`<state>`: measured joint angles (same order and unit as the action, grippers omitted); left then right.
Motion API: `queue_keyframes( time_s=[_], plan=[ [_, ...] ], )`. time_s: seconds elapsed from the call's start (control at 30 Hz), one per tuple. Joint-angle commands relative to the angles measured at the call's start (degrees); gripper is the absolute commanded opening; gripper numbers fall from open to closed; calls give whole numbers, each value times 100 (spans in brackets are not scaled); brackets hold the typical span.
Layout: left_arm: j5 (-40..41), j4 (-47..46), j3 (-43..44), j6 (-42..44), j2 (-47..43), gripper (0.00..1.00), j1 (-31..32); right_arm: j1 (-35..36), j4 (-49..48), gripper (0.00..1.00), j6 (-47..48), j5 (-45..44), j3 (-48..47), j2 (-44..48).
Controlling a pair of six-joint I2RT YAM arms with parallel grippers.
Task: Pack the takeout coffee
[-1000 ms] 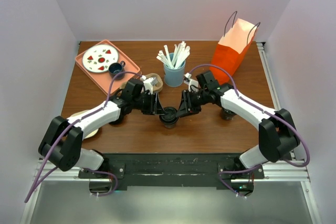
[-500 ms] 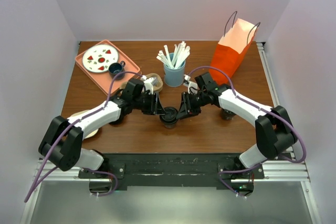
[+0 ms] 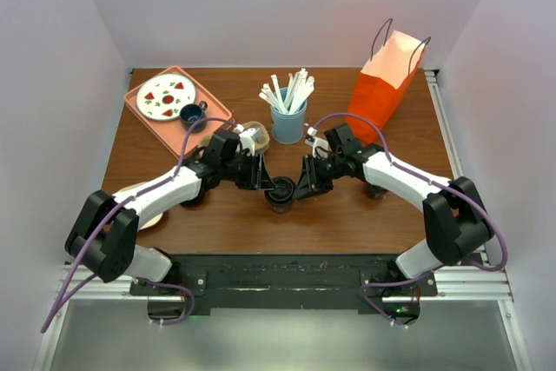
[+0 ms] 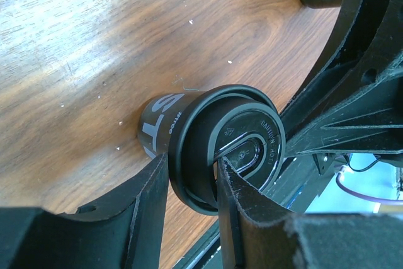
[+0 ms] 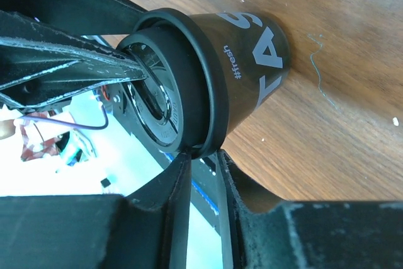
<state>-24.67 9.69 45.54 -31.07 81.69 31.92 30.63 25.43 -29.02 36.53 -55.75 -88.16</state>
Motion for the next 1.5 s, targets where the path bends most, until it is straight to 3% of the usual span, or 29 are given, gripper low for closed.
queue_keyframes(
  time_s=[0.0,0.17,0.6,0.73,0.97,1.2,1.47],
  plan=[
    [1166,1202,-502,356,646,33,139,48,-617,18,-42,-770,686,-61],
    [1271,1289,-476,330,787,31,200,48,-1110,13,-253,-946,1118,-149],
    [1667,1518,-406,233,989,29,235,30,-1427,15,-649,-1676,1831,-79],
    [1728,1527,-388,215,1016,31,271,31,-1270,17,-764,-1808,1629,158],
    [1825,1562,-370,215,980,31,323,39,-812,32,-904,-1299,619,914],
    [1851,1562,-344,215,1015,31,341,31,-750,33,-913,-938,223,976],
    [1851,1579,-326,207,1016,31,385,30,-215,32,-703,-1472,-164,897]
  ],
)
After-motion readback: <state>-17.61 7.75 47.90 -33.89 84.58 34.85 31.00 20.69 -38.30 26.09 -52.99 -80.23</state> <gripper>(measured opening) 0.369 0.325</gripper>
